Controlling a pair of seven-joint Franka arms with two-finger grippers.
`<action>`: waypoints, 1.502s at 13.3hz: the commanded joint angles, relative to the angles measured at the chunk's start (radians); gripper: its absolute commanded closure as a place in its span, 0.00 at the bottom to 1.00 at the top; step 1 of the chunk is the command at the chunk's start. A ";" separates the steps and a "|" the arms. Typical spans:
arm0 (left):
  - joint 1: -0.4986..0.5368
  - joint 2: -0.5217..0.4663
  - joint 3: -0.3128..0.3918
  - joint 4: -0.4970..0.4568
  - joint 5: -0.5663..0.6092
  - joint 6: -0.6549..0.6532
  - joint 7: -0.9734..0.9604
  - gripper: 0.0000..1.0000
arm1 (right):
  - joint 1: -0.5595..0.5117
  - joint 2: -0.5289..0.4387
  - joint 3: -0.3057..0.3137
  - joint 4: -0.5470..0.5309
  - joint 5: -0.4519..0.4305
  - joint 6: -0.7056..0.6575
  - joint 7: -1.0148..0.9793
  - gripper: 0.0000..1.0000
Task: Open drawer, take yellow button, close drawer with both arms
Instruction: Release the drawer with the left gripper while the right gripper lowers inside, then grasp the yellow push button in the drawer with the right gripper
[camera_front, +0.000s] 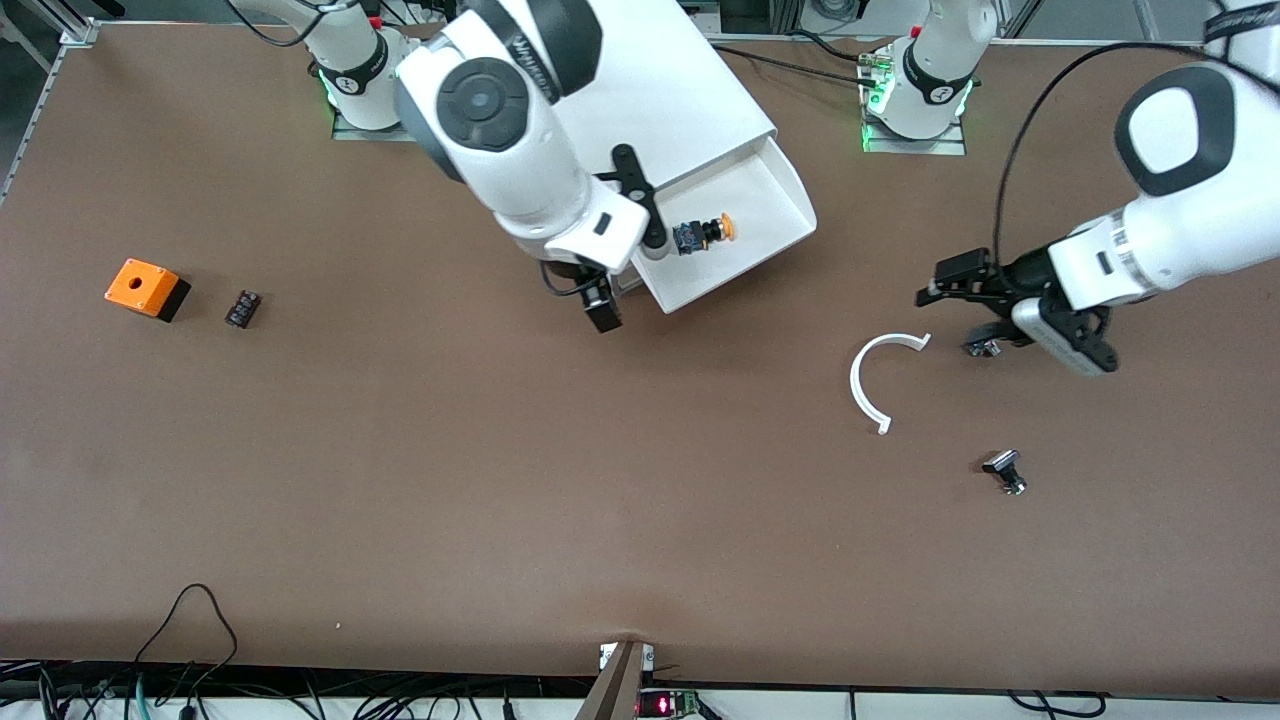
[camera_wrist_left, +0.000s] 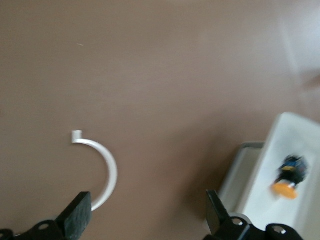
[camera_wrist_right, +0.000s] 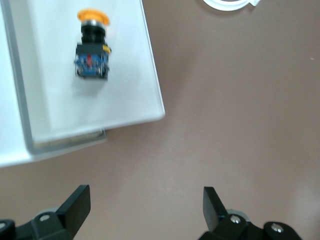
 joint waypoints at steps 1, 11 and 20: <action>-0.007 -0.017 0.001 0.170 0.210 -0.180 -0.045 0.00 | 0.047 0.043 -0.014 0.059 -0.017 -0.026 0.053 0.00; -0.028 -0.023 -0.014 0.280 0.420 -0.353 -0.313 0.00 | 0.241 0.101 -0.100 0.061 -0.020 0.003 0.251 0.00; -0.024 -0.020 -0.011 0.272 0.425 -0.357 -0.410 0.00 | 0.325 0.133 -0.174 0.051 -0.020 -0.002 0.315 0.00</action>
